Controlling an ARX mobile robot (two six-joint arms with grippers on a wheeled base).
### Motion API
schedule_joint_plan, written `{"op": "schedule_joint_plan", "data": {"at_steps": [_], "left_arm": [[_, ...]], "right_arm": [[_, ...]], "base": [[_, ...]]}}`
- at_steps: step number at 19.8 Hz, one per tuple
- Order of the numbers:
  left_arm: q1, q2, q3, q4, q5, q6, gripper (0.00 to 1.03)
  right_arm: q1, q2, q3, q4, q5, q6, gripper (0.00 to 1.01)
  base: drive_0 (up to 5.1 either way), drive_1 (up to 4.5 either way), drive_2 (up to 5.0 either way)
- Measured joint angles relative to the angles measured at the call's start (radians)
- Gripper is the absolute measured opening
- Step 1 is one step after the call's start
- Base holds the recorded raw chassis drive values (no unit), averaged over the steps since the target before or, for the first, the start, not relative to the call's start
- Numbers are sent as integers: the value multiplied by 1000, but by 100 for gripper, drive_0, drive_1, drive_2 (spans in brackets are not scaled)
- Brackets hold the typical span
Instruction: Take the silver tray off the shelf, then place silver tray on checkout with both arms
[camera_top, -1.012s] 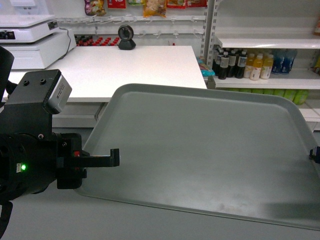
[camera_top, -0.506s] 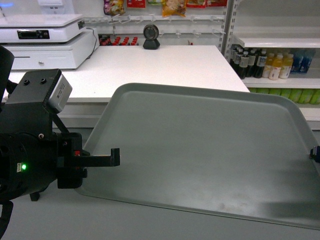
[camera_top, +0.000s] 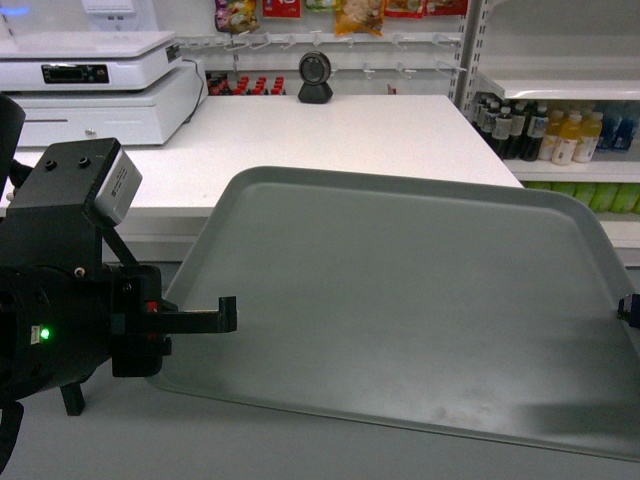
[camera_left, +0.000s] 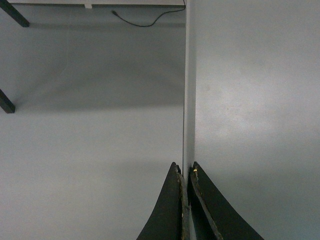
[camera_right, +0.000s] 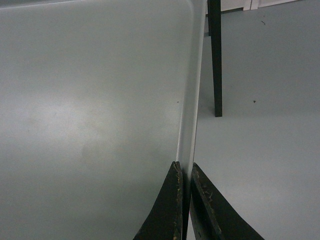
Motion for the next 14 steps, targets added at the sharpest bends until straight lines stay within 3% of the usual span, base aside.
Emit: {"op": "schedule_joint_plan", "data": {"at_steps": [14], "left_arm": [[0, 0, 0, 0, 0, 0, 2]], "right_arm": [[-1, 0, 0, 1, 0, 0, 3]], "base": [[2, 396, -393]]}}
